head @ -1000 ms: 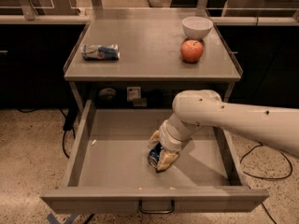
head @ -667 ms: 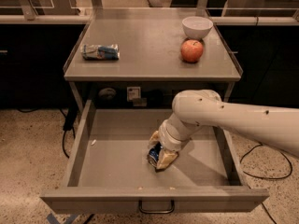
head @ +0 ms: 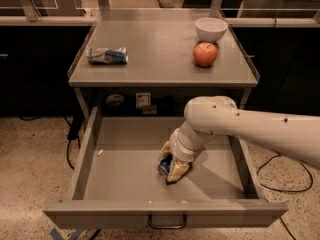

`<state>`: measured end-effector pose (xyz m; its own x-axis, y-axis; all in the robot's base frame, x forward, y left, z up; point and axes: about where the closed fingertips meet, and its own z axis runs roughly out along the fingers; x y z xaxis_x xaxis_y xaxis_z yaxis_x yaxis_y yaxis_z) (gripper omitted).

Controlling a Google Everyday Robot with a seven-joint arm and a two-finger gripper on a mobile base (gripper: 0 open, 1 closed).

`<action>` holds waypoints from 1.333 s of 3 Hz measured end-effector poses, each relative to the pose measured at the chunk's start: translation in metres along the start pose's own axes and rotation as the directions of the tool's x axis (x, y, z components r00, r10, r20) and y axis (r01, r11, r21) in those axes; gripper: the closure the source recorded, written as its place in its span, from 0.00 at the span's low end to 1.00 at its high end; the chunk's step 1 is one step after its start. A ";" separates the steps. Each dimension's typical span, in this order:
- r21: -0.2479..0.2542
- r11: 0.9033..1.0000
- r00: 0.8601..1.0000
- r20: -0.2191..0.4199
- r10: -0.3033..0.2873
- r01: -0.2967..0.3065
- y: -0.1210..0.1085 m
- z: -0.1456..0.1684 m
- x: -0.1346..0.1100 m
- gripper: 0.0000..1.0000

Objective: Pick pepsi can from top drawer and place on counter

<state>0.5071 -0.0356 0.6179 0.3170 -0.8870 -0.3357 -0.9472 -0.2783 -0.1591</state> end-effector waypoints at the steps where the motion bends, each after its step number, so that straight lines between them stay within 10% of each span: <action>1: 0.000 1.000 1.000 0.000 0.000 0.000 0.000 0.000 0.000 1.00; 4: -0.005 0.994 0.990 -0.092 -0.108 0.108 -0.043 -0.095 -0.052 1.00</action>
Offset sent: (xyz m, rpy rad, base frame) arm 0.0085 0.0053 0.0413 -0.0400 -0.0206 0.0216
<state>0.5270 -0.0120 0.7303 0.4115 -0.8821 -0.2294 -0.9077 -0.3741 -0.1900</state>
